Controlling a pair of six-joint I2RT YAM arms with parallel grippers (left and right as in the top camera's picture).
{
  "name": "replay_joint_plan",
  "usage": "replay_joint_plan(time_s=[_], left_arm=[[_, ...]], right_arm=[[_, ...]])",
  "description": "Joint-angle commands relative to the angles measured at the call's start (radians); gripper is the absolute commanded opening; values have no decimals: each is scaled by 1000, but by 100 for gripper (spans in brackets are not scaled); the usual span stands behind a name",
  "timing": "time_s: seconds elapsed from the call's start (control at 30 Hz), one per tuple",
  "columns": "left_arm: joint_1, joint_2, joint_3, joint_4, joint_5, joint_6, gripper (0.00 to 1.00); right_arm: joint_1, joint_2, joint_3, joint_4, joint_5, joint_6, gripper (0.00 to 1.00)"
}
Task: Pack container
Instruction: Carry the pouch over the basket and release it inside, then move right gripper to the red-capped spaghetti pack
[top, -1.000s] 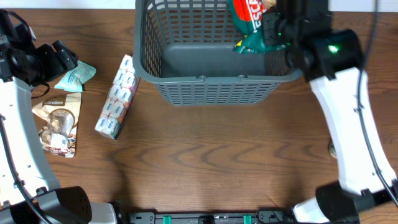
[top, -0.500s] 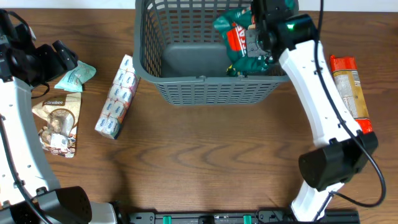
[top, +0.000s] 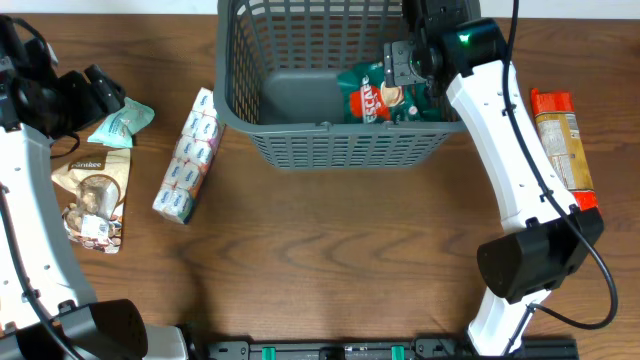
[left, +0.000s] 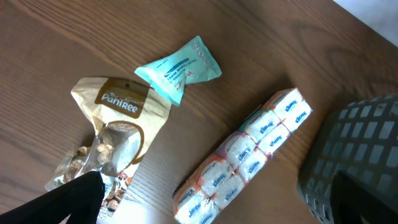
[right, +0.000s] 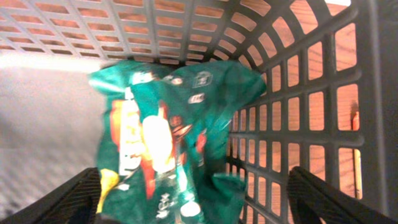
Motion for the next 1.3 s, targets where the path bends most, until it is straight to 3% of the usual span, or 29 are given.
replay_joint_plan(time_s=[0.0,0.2,0.37,0.63,0.9,1.27], left_arm=[[2,1,2,-1,2,-12,99],[2,1,2,-1,2,-12,99],[2,1,2,-1,2,-12,99],[2,1,2,-1,2,-12,99],[2,1,2,-1,2,-12,99],[2,1,2,-1,2,-12,99]], right_arm=[[4,-23,18,2,-10,-9,82],[-3,-44,67,-13,-2,-36,84],[-55,-68,229,-137,63,-35,94],[-307,-108,468,-447,68,-77,98],[-573,-127,469,-582,38,-99,99],[-740,-124,436,-583,36,-152,99]])
